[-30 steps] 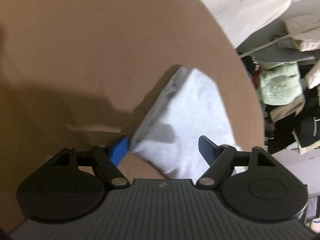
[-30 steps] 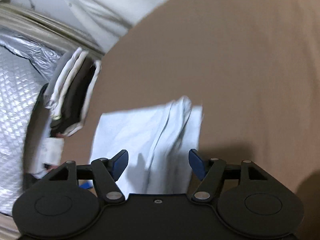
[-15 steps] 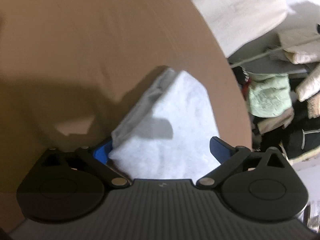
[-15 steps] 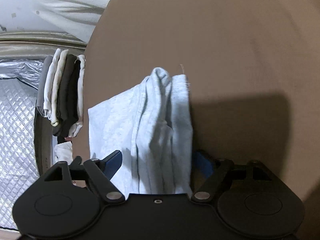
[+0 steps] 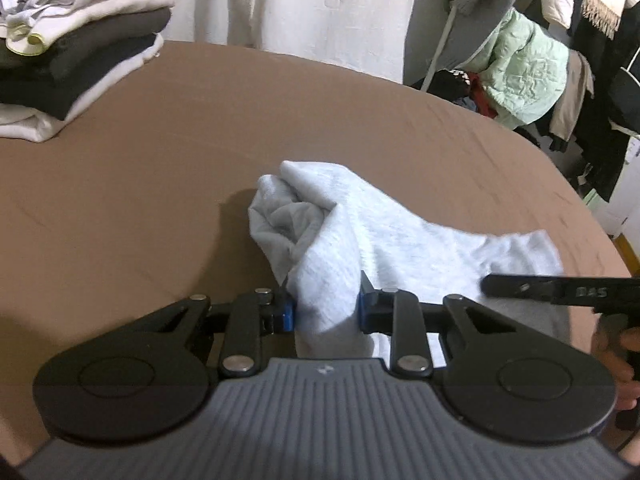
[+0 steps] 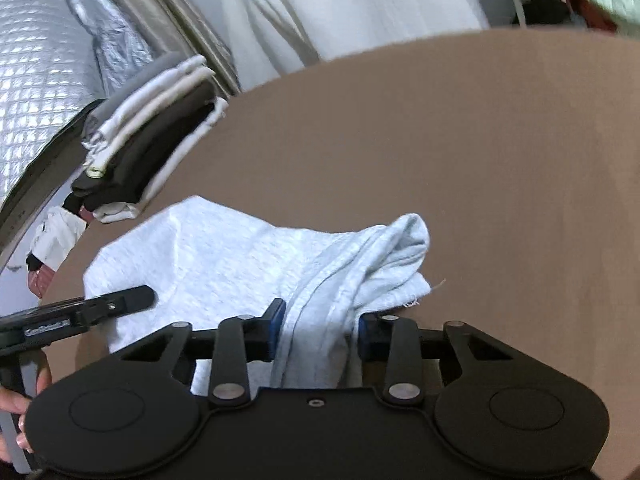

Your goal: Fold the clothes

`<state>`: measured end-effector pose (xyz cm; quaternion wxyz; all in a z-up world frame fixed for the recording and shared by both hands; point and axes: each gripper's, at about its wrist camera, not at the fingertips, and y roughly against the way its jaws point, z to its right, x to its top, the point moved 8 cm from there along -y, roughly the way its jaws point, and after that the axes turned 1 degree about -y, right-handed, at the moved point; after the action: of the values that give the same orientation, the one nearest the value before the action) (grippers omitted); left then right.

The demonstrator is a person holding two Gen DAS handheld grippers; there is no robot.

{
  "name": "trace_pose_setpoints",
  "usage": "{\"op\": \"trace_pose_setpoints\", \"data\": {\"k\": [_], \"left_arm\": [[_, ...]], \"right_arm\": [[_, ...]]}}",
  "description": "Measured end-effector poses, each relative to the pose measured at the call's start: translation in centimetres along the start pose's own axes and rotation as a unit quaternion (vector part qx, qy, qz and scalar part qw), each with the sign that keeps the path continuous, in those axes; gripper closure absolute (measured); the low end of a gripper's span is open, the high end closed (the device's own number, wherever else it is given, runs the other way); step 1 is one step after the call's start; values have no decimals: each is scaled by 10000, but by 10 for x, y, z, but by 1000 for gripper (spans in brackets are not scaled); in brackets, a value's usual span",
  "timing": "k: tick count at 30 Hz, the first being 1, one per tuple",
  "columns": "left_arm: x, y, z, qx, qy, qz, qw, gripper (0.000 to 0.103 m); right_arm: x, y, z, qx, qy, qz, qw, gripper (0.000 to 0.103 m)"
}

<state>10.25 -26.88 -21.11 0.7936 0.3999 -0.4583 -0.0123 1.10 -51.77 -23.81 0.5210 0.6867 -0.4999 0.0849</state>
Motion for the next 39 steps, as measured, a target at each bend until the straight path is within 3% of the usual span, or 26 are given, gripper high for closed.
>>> {"op": "trace_pose_setpoints", "data": {"k": [3, 7, 12, 14, 16, 17, 20, 22, 24, 25, 28, 30, 34, 35, 39], "left_arm": [[10, 3, -8, 58, 34, 186, 9998, 77], [33, 20, -30, 245, 237, 587, 9977, 78], [54, 79, -73, 411, 746, 1161, 9896, 77], [52, 90, -92, 697, 919, 1042, 9878, 76], [43, 85, -109, 853, 1081, 677, 9881, 75], [38, 82, -118, 919, 1161, 478, 9878, 73], [22, 72, -142, 1113, 1398, -122, 9838, 68], [12, 66, -158, 1240, 1552, -521, 9787, 68], [21, 85, -189, 1872, 1506, -253, 9704, 68], [26, 93, -200, 1940, 1538, -70, 9688, 67], [40, 115, -228, 1803, 1717, 469, 9674, 50], [26, 94, -234, 1454, 2003, 42, 9689, 46], [-1, 46, -239, 852, 2497, -873, 9606, 45], [-2, 38, -239, 818, 2500, -951, 9601, 45], [10, 20, -241, 769, 2351, -860, 9651, 45]], "right_arm": [[7, 17, -14, -26, 409, 288, 9987, 66], [23, 32, -39, 436, 503, 653, 9956, 69], [55, 33, -89, 821, 1115, 879, 9865, 69], [73, 22, -117, 1016, 1510, 865, 9795, 70], [90, 4, -142, 1074, 1878, 824, 9728, 69], [98, -8, -153, 1034, 2048, 791, 9701, 61], [121, -60, -147, 73, 1917, 555, 9798, 55], [128, -69, -131, -497, 1437, 498, 9871, 54], [103, -55, -125, -35, 1011, 311, 9944, 53], [91, -48, -122, 199, 797, 217, 9964, 53], [55, -26, -114, 898, 149, -68, 9958, 41], [32, -10, -109, 1360, -285, -257, 9900, 35], [-23, -41, -106, 1496, -1057, -981, 9782, 35], [-33, -51, -107, 1531, -1212, -1136, 9741, 35], [-49, -81, -104, 1441, -2021, -917, 9644, 31]]}}
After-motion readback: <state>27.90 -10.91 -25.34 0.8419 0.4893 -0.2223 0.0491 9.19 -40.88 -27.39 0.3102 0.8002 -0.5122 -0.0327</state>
